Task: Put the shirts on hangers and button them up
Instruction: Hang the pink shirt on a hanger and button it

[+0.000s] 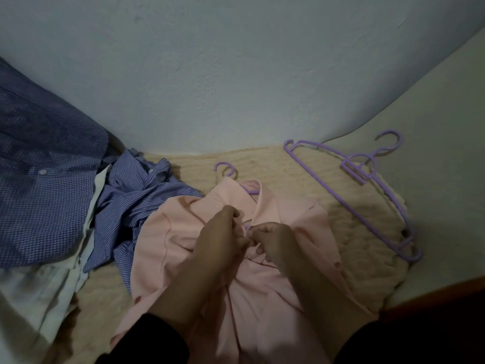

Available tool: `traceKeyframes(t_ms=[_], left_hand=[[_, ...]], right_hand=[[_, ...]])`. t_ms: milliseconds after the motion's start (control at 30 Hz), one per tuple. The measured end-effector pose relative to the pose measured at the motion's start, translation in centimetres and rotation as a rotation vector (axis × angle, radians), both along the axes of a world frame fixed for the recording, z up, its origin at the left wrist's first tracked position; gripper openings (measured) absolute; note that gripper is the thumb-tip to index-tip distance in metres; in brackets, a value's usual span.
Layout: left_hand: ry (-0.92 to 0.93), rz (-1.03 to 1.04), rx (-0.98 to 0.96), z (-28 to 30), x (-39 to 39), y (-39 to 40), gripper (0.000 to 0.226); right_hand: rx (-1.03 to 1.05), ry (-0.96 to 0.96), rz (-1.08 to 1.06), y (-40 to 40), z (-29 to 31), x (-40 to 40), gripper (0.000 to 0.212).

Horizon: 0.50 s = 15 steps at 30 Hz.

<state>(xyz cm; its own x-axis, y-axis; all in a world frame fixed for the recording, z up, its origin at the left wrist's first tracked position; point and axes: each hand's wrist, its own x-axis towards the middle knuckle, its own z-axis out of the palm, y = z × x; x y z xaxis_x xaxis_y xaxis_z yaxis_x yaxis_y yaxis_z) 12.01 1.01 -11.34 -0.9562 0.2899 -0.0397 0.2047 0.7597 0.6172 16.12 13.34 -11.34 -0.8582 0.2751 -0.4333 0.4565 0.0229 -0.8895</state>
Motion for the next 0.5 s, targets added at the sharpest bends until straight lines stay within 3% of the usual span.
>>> traceKeyframes(t_ms=[100, 200, 267, 367, 500], left_hand=[[0.057, 0.034, -0.114, 0.0, 0.0, 0.2, 0.055], [0.112, 0.052, -0.169, 0.2, 0.1, 0.8, 0.037], [0.153, 0.096, -0.139, 0.4, 0.3, 1.1, 0.03], [0.132, 0.185, 0.02, 0.6, 0.9, 1.2, 0.026], [-0.313, 0.351, 0.627, 0.0, 2.3, 1.1, 0.019]], right_hand=[[-0.004, -0.075, -0.015, 0.3, 0.0, -0.2, 0.023], [-0.136, -0.188, -0.015, 0.5, 0.6, -0.2, 0.026], [-0.195, -0.153, -0.078, 0.5, 0.3, -0.3, 0.028], [-0.269, -0.07, -0.13, 0.0, 0.0, -0.3, 0.026], [-0.296, 0.078, -0.2, -1.2, 0.6, -0.5, 0.025]])
